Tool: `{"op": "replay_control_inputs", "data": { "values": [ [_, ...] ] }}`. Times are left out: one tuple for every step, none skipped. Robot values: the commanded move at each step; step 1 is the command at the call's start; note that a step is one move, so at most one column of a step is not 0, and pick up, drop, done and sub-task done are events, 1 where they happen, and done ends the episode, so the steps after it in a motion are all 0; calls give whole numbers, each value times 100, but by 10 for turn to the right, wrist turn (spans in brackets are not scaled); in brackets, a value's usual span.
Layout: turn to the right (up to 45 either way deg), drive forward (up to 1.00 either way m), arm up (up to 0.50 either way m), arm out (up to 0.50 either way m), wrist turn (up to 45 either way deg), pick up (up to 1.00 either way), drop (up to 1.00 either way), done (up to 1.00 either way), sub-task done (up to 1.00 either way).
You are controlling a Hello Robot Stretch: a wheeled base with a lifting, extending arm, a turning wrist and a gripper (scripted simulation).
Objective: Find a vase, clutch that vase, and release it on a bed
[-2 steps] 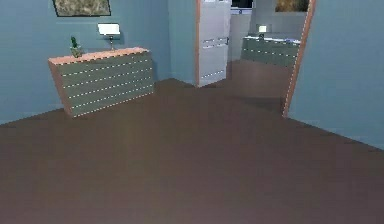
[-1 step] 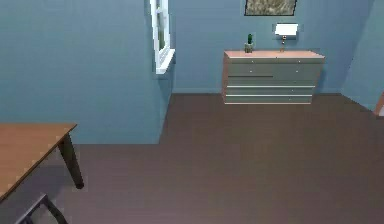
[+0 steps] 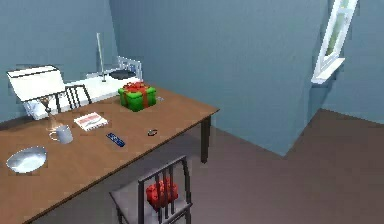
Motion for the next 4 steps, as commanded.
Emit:
{"op": "replay_control_inputs", "data": {
  "values": [
    [-30, 0, 0, 0, 0, 0, 0, 0, 0],
    [0, 5, 0, 0, 0, 0, 0, 0, 0],
    [450, 0, 0, 0, 0, 0, 0, 0, 0],
    [60, 0, 0, 0, 0, 0, 0, 0, 0]
  ]
}}
